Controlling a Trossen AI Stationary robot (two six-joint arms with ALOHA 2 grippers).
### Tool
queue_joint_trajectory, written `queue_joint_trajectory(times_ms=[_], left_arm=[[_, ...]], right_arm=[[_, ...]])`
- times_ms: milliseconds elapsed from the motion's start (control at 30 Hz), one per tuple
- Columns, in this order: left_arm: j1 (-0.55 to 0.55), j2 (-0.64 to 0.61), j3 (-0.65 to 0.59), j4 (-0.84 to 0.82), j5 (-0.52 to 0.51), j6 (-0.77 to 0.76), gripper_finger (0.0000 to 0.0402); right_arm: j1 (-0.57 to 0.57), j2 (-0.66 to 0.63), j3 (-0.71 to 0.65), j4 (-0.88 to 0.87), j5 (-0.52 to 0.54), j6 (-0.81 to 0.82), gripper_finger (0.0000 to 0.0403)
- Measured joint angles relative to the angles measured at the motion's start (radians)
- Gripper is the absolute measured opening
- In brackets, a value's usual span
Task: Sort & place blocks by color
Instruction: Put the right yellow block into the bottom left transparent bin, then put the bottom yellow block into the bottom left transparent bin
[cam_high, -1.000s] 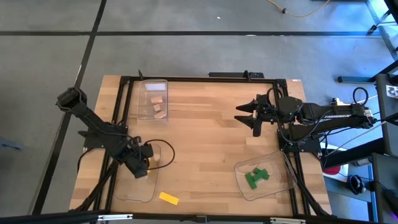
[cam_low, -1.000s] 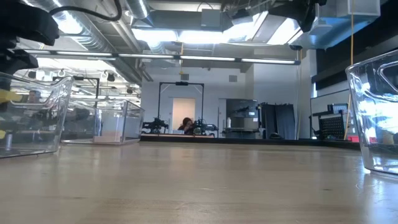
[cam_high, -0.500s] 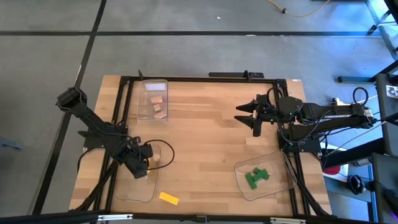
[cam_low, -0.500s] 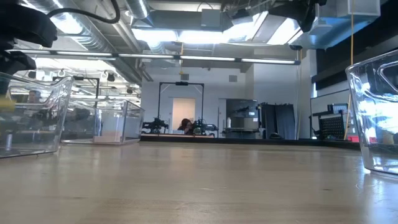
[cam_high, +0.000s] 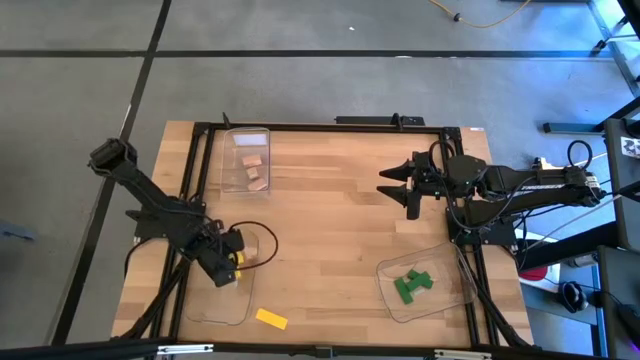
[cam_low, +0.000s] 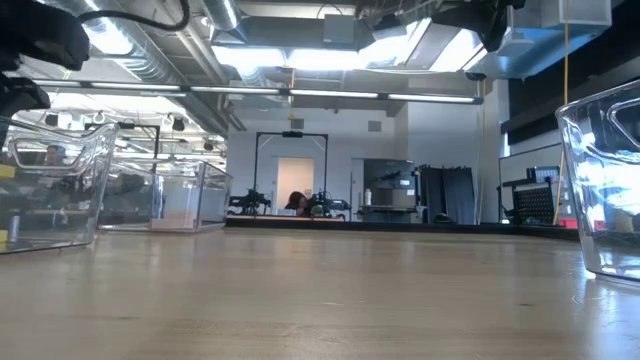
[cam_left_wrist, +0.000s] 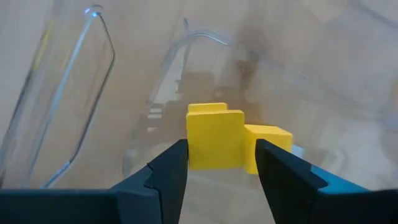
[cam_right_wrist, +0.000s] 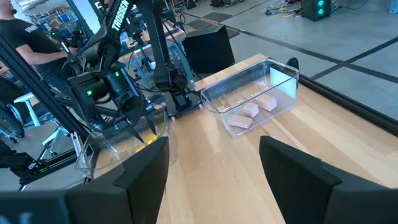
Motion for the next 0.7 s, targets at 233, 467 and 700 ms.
queue_joint_trajectory(times_ms=[233,467,700], left_arm=[[0.004,-0.129,0.023,-0.017,0.012,-0.039,0.0192],[0.086,-0.171,0.159,-0.046,0.015,0.076,0.0193],[0.245,-0.095,0.342,-0.023,-0.051,0.389,0.0193]], right_arm=[[0.000,0.000,0.000,0.000,0.000,0.000,0.0252],[0.000,0.000,0.000,0.005,0.000,0.004,0.0252],[0.000,0.000,0.000,0.048,0.000,0.003,0.0252]])
